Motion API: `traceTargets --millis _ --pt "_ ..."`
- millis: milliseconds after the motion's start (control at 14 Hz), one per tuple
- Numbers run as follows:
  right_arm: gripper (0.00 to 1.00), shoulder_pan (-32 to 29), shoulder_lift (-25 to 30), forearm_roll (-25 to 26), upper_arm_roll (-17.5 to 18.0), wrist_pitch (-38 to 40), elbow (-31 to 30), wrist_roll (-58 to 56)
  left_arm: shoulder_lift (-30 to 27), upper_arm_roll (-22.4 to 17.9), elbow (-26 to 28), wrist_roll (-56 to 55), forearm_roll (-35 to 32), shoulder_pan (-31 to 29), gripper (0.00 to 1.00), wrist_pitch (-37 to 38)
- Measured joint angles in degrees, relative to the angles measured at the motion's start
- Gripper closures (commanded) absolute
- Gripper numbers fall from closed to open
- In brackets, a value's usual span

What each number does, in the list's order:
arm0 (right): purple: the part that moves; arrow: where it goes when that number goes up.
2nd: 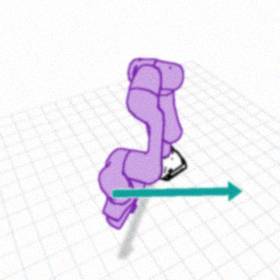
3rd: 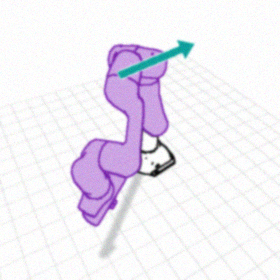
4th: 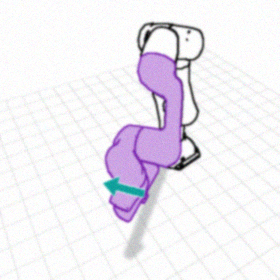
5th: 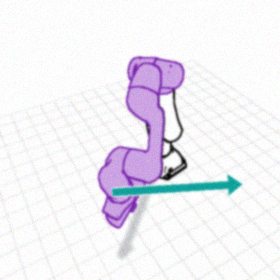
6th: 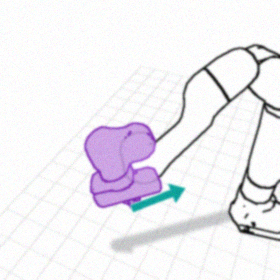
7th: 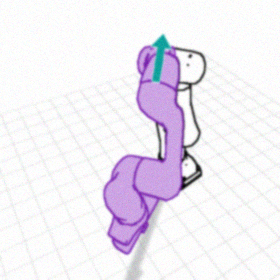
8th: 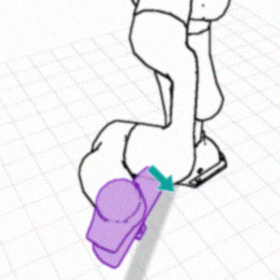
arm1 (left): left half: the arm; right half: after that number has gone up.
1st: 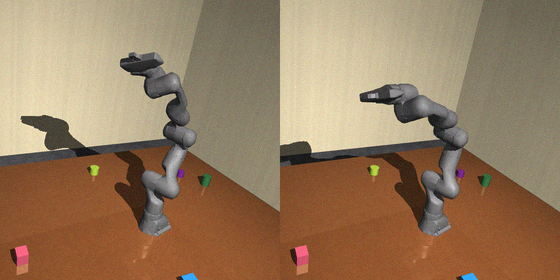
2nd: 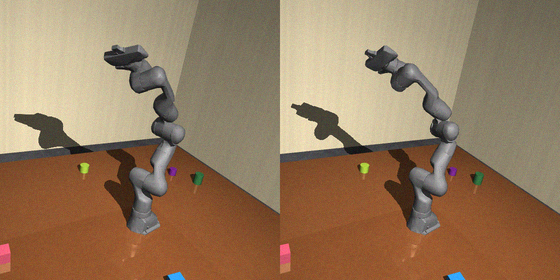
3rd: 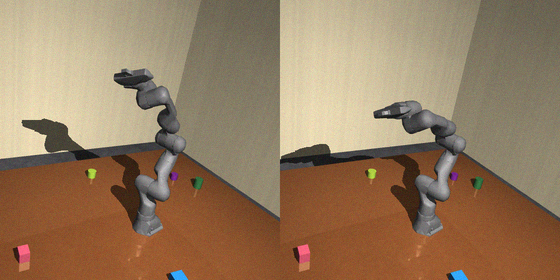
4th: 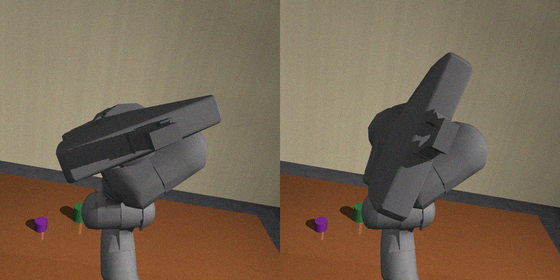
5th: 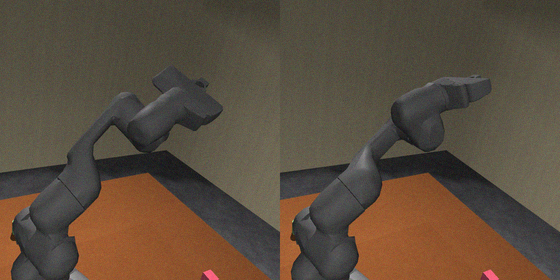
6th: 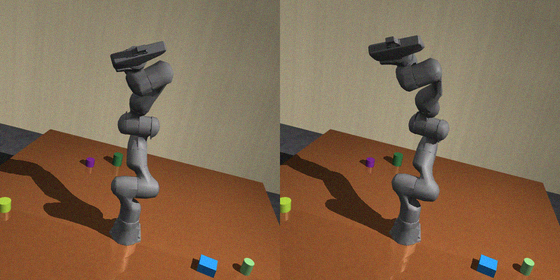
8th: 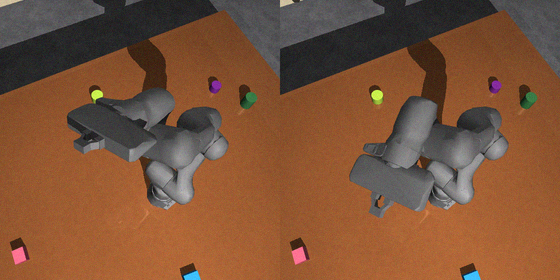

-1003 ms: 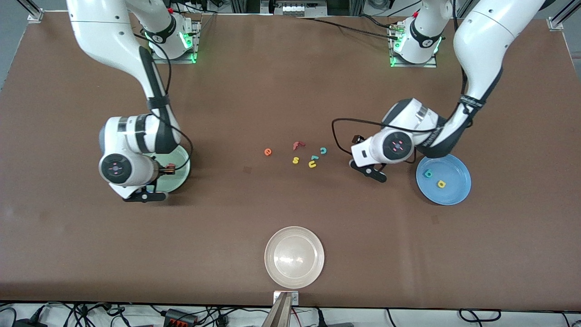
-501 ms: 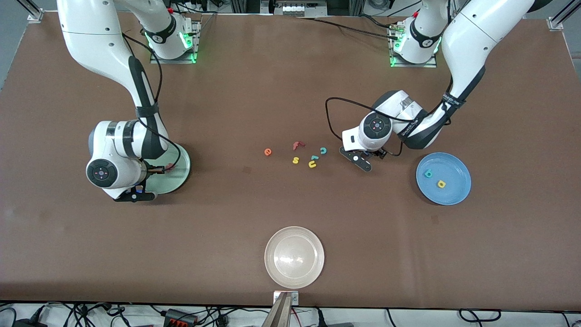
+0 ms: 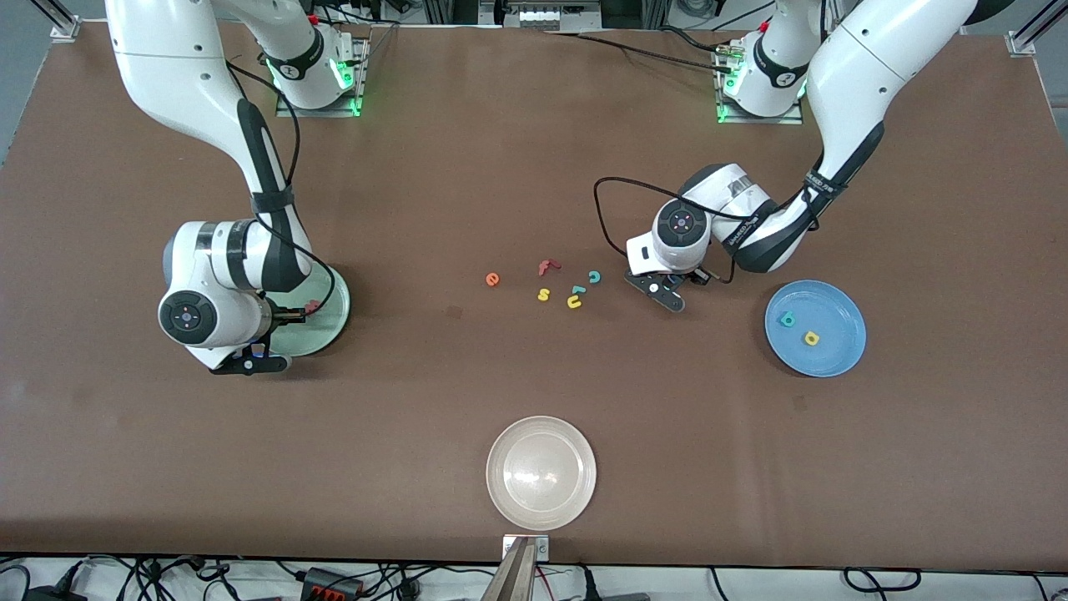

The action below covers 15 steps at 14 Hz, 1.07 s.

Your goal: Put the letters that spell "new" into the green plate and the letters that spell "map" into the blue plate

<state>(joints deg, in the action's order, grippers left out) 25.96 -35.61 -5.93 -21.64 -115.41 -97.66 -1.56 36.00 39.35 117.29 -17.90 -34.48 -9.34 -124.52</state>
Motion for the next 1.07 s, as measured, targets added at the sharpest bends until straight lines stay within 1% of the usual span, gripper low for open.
traceTargets --millis 143,215,430,573,716,788,860,931,1003,1074 --pt "0.00 2.19 1.45 -0.37 0.22 2.29 2.39 0.05 0.06 -0.13 -0.09 -0.63 -1.24 0.00 0.77 0.03" --pt "0.00 3.99 1.82 -1.56 0.37 2.44 2.89 0.75 0.23 -0.19 -0.23 -0.75 -1.50 0.01 0.81 -0.07" --pt "0.00 11.28 1.48 -8.73 0.75 1.71 3.11 5.13 0.38 -0.14 -0.37 -1.03 -1.50 -0.01 0.93 -0.01" --pt "0.00 16.04 0.65 -10.74 0.87 -0.33 3.10 7.36 0.45 -0.13 -0.48 -1.24 -1.50 -0.10 0.99 -0.02" --pt "0.00 19.75 -0.18 -12.07 0.88 -3.19 3.10 12.31 0.48 -0.26 -0.87 -1.36 -1.54 -0.59 0.99 -0.03" --pt "0.02 21.09 -0.64 -12.71 0.88 -4.68 3.10 15.80 0.46 -0.36 -1.41 -1.36 -1.62 -1.21 0.99 -0.03" --pt "0.05 22.12 -1.29 -13.74 0.93 -5.75 3.08 18.21 0.32 -0.34 -2.19 -1.36 -1.69 -2.22 0.99 0.25" --pt "0.09 23.05 -2.07 -15.35 1.07 -6.29 3.07 19.31 -0.09 -0.23 -3.08 -1.31 -1.73 -3.49 0.99 1.50" --pt "0.09 24.13 -2.96 -16.99 1.27 -6.94 3.07 19.55 -0.66 0.18 -4.26 -1.08 -1.76 -5.00 0.99 3.95" --pt "0.11 25.39 -3.79 -17.88 1.37 -7.61 3.09 19.61 -1.42 1.11 -5.86 -0.49 -1.78 -6.77 0.99 7.69"
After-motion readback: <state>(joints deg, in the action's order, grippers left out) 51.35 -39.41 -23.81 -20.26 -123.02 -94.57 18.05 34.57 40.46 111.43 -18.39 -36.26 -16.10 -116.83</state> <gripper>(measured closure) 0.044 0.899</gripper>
